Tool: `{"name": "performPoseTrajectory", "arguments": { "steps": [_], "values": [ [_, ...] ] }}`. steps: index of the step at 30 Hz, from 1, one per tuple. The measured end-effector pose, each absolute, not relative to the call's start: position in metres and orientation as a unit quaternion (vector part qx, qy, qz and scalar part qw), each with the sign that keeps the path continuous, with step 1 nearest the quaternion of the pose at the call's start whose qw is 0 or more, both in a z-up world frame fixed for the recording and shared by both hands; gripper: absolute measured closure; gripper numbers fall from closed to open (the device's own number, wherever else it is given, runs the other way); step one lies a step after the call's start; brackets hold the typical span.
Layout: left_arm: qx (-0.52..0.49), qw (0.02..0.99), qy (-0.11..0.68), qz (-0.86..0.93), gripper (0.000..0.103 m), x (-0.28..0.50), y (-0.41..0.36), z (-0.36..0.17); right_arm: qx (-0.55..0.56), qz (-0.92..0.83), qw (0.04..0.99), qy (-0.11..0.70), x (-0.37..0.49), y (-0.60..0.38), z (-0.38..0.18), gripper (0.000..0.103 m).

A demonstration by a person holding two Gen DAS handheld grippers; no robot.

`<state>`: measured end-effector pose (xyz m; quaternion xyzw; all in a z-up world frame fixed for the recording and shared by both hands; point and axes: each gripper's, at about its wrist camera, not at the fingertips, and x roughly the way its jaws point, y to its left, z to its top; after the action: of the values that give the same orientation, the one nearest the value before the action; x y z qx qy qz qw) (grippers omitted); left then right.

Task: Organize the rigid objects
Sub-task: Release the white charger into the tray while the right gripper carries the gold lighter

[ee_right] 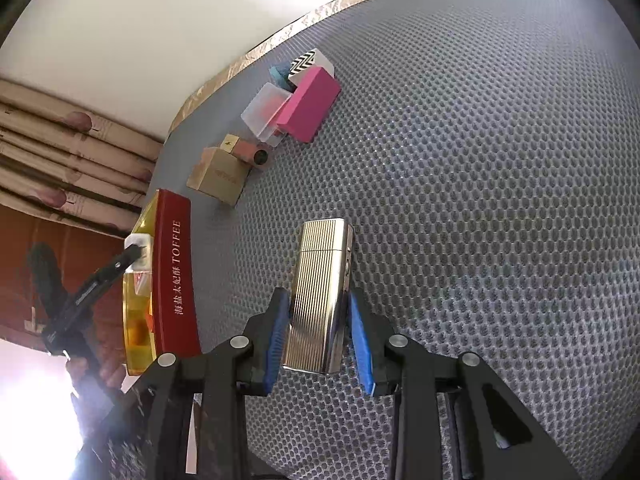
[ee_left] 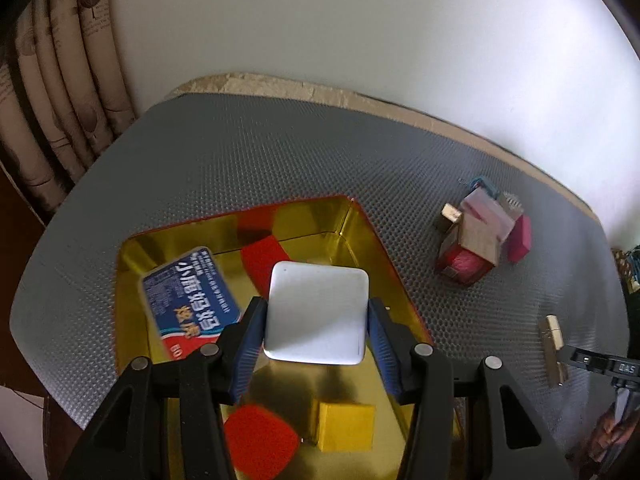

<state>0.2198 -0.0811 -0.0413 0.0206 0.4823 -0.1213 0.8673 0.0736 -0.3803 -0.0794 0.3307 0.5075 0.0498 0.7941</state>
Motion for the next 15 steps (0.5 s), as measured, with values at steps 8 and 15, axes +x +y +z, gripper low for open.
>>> {"name": "performPoseTrajectory", "arguments": {
  "steps": [8,15],
  "values": [
    [0.025,0.860,0.495,-0.119,0.051,0.229,-0.086,-0.057,0.330,0.050,0.794,0.508,0.074,-0.376,-0.077,0.075],
    [-0.010,0.872,0.471,-0.131,0.049,0.224,-0.080,-0.036,0.330,0.049,0.793,0.510,0.072,-0.371,-0.079,0.075]
  ]
}}
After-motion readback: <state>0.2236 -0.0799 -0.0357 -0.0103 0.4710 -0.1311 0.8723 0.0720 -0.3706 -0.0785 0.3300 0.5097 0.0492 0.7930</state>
